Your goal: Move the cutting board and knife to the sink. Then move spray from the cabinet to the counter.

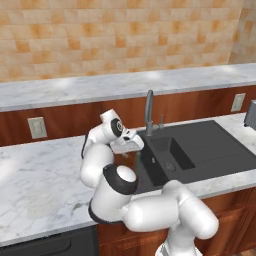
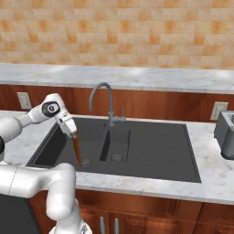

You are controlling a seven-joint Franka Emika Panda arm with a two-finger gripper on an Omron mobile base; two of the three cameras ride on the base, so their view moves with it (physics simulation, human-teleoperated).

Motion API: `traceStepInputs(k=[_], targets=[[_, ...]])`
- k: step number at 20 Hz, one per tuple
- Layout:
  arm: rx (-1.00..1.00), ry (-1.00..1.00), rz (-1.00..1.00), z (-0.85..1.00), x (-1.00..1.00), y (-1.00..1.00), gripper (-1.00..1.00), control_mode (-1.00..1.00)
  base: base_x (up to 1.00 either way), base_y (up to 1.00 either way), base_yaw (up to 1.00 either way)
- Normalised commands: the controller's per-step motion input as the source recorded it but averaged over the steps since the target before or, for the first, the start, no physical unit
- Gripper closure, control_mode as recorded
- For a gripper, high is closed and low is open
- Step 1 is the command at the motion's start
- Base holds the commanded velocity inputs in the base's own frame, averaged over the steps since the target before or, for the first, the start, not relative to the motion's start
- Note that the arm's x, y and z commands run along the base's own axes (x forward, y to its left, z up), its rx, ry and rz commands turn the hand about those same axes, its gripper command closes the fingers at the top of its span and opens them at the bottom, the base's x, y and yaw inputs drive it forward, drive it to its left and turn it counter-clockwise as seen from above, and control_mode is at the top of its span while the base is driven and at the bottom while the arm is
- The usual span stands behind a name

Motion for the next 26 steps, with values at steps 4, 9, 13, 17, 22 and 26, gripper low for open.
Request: traceStepInputs(k=[4, 9, 13, 17, 22, 26], targets=[[0.23, 0.0, 0.0, 0.0, -0.25, 0.1, -1.0, -1.0, 0.0, 0.0, 0.0], [0.22, -0.01, 0.0, 0.01, 0.0, 0.26, -1.0, -1.0, 0.0, 0.0, 0.0], [0.17, 0.0, 0.0, 0.0, 0.0, 0.37, -1.0, -1.0, 0.0, 0.0, 0.0], [0.13, -0.05, 0.0, 0.0, 0.0, 0.41, -1.0, -1.0, 0.0, 0.0, 0.0], [0.03, -0.11, 0.0, -0.03, 0.05, 0.44, -1.0, -1.0, 0.0, 0.0, 0.0], [0.0, -0.18, 0.0, 0.0, 0.0, 0.42, -1.0, -1.0, 0.0, 0.0, 0.0]])
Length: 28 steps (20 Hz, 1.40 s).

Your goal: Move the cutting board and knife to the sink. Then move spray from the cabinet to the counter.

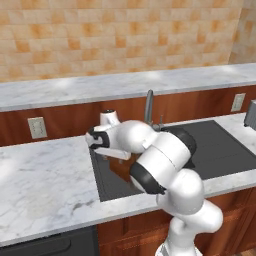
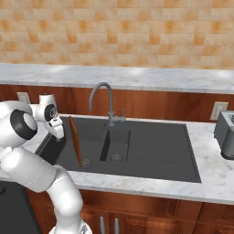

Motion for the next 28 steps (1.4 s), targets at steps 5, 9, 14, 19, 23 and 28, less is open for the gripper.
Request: traceStepInputs(k=[5, 9, 14, 19, 23, 28], targets=[[-0.03, -0.26, 0.0, 0.0, 0.27, 0.06, -1.0, -1.0, 0.0, 0.0, 0.0], [-0.08, -0.23, -0.01, 0.0, 0.61, -0.01, -1.0, -1.0, 0.0, 0.0, 0.0], [-0.08, -0.2, -0.03, 0.0, 0.68, -0.09, -1.0, -1.0, 0.0, 0.0, 0.0], [-0.04, -0.13, -0.02, 0.0, 0.45, -0.12, -1.0, -1.0, 0.0, 0.0, 0.0], [-0.03, -0.13, -0.02, 0.02, 0.29, -0.12, -1.0, -1.0, 0.0, 0.0, 0.0], [-0.02, -0.15, -0.02, 0.08, 0.27, -0.08, -1.0, -1.0, 0.0, 0.0, 0.0]])
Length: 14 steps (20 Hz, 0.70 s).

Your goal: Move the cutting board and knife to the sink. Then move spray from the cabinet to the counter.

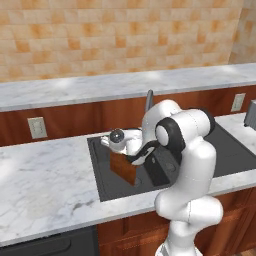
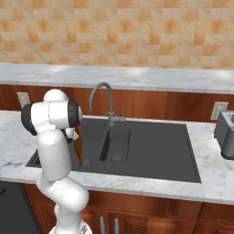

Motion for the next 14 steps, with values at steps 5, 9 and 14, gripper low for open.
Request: traceStepInputs(k=[5, 9, 14], targets=[[-0.02, -0.14, -0.03, 0.1, 0.33, -0.06, -1.0, -1.0, 0.0, 0.0, 0.0], [-0.01, -0.12, -0.02, 0.23, 0.11, -0.03, -1.0, -1.0, 0.0, 0.0, 0.0], [0.0, -0.04, 0.0, 0.66, -0.74, 0.0, -1.0, -1.0, 0.0, 0.0, 0.0]])
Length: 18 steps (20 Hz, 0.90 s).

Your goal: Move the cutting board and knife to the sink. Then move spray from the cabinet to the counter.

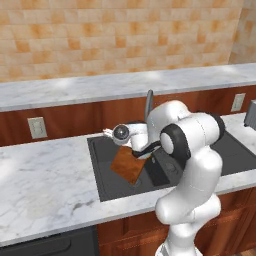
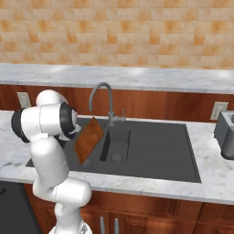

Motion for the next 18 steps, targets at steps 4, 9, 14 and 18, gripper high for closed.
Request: traceStepInputs(k=[4, 9, 14, 18], targets=[[0.03, 0.03, 0.01, 0.86, -1.0, -0.01, -1.0, -1.0, 0.0, 0.0, 0.0], [0.13, 0.27, 0.04, 1.0, -0.95, -0.02, -1.0, -1.0, 0.0, 0.0, 0.0], [0.12, 0.29, 0.08, 1.0, -0.48, 0.0, -1.0, -1.0, 0.0, 0.0, 0.0], [0.04, 0.22, 0.09, 1.0, -0.02, 0.0, -1.0, -1.0, 0.0, 0.0, 0.0]])
